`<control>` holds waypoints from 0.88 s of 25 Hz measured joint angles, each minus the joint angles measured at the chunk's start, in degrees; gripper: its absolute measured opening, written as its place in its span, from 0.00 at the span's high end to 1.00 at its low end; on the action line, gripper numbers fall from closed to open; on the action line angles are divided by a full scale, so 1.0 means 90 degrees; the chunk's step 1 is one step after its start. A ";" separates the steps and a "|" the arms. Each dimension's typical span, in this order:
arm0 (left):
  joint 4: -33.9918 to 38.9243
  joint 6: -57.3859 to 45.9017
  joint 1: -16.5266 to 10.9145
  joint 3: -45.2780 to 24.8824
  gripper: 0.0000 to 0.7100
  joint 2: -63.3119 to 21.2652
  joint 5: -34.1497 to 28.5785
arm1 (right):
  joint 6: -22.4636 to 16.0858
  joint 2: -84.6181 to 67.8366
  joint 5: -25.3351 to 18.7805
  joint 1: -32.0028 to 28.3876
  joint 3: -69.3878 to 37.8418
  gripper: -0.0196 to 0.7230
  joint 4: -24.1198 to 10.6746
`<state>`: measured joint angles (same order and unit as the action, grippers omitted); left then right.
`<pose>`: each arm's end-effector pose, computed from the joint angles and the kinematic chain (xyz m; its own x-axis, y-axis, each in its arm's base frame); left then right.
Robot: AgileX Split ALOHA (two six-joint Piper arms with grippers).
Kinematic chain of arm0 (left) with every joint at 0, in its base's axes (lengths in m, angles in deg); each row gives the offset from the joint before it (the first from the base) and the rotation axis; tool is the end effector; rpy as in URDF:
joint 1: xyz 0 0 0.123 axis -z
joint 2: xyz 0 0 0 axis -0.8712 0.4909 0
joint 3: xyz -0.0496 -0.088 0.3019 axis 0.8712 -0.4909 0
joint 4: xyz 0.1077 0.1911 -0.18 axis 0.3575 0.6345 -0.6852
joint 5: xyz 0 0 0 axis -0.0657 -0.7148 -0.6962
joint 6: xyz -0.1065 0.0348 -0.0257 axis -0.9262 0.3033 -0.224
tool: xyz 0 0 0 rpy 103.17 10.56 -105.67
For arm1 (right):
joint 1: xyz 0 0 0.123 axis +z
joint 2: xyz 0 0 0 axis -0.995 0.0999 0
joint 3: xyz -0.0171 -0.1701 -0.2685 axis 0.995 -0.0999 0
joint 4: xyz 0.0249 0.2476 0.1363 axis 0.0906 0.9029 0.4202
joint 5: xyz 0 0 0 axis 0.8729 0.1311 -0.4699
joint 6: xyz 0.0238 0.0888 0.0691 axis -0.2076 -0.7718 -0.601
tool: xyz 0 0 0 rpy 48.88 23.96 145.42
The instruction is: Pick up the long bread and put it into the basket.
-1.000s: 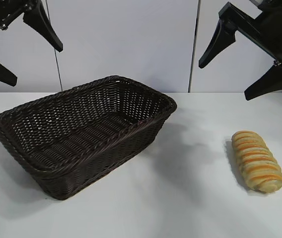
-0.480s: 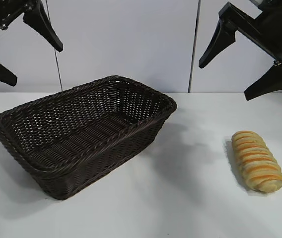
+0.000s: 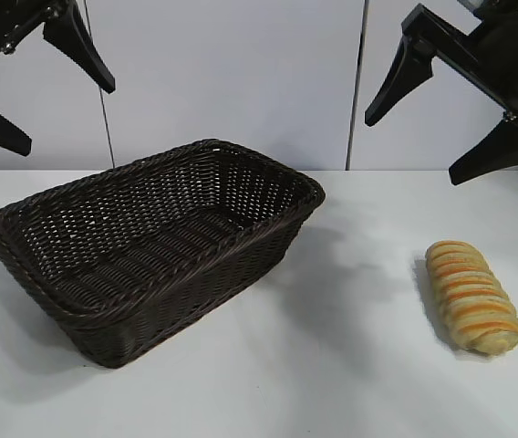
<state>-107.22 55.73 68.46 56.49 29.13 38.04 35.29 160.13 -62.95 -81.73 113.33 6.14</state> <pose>0.3748 -0.1027 0.2860 -0.9310 -0.2216 -0.2901 -0.0321 0.8414 -0.5395 0.3816 0.0692 0.2535 -0.9282 0.1895 -0.3201 0.0008 0.8616 0.5075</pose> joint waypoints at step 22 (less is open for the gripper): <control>0.0170 -0.1138 0.0476 -0.2660 0.02 0.0118 0.2186 | 0.0000 0.0000 -0.0021 0.0000 0.0000 0.04 -0.0024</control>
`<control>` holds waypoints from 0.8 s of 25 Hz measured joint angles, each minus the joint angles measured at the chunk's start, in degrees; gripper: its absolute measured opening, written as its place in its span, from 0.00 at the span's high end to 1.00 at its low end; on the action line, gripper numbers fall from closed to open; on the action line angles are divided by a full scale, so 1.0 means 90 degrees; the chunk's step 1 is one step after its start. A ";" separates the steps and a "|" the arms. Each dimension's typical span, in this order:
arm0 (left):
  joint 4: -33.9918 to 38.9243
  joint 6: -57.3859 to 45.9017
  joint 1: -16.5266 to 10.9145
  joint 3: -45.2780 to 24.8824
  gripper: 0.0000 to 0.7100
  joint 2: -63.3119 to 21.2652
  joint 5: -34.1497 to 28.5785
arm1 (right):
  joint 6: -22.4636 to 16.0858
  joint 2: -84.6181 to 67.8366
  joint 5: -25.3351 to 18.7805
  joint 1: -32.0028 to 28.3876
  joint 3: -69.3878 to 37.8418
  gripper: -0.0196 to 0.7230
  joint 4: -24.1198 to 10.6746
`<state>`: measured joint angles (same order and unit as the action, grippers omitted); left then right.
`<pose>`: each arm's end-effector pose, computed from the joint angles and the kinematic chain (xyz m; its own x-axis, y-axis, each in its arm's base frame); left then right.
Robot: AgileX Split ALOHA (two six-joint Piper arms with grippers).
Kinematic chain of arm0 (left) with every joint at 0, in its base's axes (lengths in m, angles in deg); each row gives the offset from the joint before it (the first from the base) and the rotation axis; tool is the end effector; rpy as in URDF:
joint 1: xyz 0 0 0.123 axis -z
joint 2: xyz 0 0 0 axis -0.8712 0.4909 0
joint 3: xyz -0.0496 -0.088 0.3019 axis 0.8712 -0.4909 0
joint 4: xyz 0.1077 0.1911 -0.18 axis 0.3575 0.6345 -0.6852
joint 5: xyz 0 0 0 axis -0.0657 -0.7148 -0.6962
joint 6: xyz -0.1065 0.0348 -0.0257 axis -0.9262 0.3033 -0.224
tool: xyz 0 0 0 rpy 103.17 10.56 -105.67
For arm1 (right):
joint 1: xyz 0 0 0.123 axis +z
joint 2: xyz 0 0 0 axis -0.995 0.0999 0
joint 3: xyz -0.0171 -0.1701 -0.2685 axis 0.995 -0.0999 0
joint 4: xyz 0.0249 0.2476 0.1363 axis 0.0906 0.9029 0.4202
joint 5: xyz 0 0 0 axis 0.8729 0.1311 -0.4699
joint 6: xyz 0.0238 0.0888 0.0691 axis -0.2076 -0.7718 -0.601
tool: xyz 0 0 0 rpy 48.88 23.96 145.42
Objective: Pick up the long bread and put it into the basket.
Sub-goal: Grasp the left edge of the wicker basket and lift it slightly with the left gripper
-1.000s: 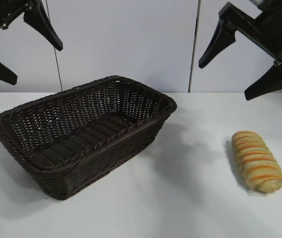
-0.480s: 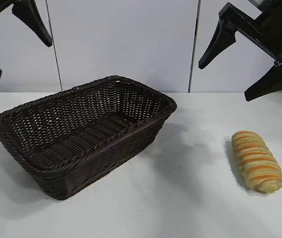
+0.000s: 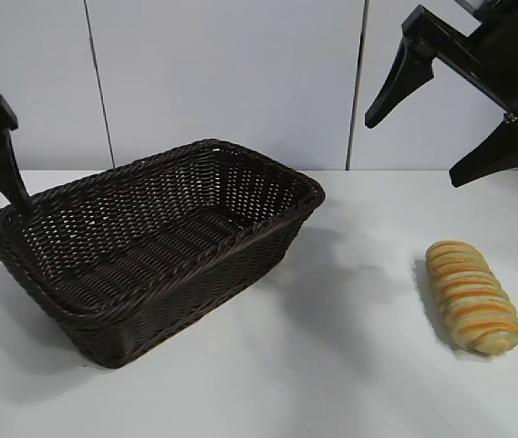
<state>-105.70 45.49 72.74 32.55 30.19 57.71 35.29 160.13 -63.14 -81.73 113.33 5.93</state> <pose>0.3179 -0.1016 0.1616 -0.8994 -0.4179 -0.1284 -0.3269 0.8378 -0.4373 0.3812 0.0691 0.2533 -0.9296 0.1856 -0.3183 -0.0007 0.8630 0.5051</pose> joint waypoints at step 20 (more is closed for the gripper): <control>-0.0284 0.0213 0.0012 0.0074 0.86 0.0755 0.0601 | 0.0000 0.0000 0.0020 0.0000 0.0000 0.04 0.0000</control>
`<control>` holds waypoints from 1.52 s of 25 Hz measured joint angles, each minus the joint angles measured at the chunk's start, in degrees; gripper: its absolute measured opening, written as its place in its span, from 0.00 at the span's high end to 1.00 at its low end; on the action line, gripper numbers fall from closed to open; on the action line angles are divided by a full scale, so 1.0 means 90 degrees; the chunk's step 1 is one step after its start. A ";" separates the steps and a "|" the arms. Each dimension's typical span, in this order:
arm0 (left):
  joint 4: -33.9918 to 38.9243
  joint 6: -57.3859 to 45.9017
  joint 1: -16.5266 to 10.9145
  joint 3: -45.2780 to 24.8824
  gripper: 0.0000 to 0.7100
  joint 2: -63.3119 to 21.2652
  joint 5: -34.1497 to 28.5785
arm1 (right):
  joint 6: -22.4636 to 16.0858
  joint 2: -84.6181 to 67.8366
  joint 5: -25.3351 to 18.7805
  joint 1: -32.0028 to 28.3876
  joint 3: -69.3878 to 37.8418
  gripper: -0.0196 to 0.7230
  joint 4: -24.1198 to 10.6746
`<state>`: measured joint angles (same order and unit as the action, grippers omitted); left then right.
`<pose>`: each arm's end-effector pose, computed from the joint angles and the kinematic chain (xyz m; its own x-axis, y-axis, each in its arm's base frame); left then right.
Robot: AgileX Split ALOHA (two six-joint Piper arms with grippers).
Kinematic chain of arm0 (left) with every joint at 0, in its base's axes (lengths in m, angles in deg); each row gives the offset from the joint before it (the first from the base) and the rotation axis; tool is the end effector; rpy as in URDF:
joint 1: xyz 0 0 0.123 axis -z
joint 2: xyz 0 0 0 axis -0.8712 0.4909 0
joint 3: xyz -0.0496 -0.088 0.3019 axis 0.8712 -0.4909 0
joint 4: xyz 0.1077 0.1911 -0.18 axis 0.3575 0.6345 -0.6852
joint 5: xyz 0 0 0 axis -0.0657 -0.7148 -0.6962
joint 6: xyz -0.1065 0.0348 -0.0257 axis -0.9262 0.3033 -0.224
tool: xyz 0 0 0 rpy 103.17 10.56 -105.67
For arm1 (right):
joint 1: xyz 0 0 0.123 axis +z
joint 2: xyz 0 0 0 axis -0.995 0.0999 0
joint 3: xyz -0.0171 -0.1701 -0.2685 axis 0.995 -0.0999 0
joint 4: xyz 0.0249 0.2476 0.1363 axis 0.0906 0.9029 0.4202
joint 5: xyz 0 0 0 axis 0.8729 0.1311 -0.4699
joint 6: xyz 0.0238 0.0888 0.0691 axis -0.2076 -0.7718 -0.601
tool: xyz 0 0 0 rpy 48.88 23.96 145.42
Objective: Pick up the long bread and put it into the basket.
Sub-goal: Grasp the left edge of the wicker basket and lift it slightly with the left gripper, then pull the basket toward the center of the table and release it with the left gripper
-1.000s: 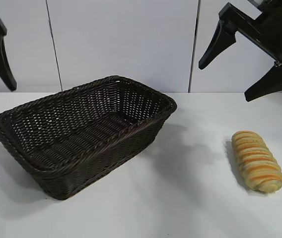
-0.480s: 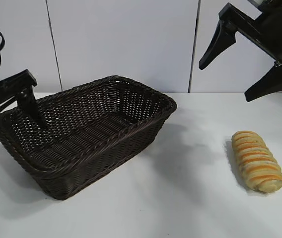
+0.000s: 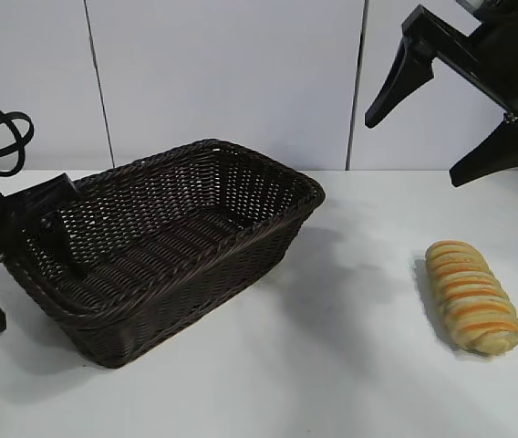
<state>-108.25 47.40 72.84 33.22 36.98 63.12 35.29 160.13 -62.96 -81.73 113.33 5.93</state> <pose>0.3341 -0.1024 0.1273 -0.8852 -0.4487 -0.1232 -0.3647 0.8335 -0.4149 0.3815 0.0690 0.2534 -0.9285 0.1870 -0.3208 -0.0004 0.8633 0.5046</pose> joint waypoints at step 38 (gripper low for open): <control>0.1160 0.1428 0.0084 0.4806 0.86 0.2436 -0.3701 | 0.0000 0.0000 -0.0041 0.0000 0.0000 0.04 -0.0004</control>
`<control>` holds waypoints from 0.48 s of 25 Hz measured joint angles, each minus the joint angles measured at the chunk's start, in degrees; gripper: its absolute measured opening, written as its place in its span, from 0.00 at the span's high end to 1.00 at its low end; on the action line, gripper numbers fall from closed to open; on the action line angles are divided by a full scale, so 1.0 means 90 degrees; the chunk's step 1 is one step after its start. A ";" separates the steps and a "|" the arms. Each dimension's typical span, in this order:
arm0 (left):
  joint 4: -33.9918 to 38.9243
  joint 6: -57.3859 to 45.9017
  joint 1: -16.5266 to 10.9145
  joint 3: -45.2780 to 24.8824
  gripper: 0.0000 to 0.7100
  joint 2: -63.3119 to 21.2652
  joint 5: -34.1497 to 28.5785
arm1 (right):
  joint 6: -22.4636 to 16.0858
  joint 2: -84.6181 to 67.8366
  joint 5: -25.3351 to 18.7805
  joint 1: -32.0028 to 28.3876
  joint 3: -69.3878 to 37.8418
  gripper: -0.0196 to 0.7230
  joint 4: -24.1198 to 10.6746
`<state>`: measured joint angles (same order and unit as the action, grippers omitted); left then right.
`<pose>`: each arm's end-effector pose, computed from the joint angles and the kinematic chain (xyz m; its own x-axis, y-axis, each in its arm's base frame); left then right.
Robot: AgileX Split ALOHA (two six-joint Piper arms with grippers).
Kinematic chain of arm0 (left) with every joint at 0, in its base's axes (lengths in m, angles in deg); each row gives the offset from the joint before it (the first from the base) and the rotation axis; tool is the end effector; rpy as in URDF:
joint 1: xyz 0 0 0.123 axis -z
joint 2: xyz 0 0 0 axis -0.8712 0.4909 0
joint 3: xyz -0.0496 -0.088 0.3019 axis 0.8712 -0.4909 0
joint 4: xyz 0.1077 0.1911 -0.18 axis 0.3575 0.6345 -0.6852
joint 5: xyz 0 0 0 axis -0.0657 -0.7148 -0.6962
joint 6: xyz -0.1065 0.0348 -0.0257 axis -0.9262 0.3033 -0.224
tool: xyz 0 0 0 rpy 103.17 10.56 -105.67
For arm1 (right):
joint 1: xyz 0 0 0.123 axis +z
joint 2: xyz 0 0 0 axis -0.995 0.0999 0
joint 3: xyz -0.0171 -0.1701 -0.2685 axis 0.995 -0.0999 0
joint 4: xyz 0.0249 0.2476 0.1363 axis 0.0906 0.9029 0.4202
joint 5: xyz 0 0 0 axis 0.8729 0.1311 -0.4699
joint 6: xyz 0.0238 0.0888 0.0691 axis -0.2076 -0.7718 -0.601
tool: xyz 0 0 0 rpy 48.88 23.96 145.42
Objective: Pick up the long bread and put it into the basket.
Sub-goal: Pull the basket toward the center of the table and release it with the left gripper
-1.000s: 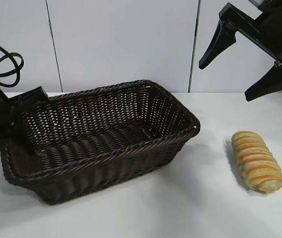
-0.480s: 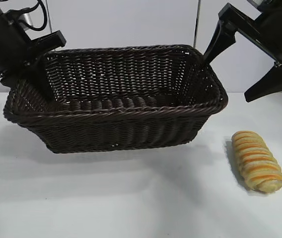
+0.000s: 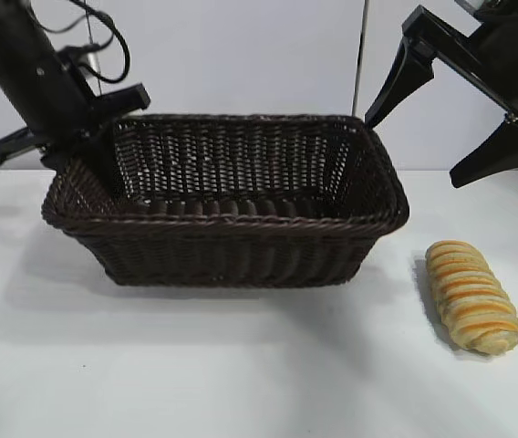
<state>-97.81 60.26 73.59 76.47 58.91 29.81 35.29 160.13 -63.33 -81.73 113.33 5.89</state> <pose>0.4619 -0.1493 0.1537 -0.9929 0.0910 -0.0767 0.1133 0.9205 -0.3739 0.3809 0.0692 0.2532 -0.9309 0.1836 -0.3159 -0.0012 0.8630 0.5051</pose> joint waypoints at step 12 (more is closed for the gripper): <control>-0.0147 0.0028 0.0000 0.0007 0.69 0.0160 0.0127 | 0.0000 0.0000 0.0080 0.0000 0.0000 0.04 0.0000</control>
<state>-99.14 60.51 73.59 76.53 60.35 30.95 35.29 160.13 -62.61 -81.73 113.33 5.89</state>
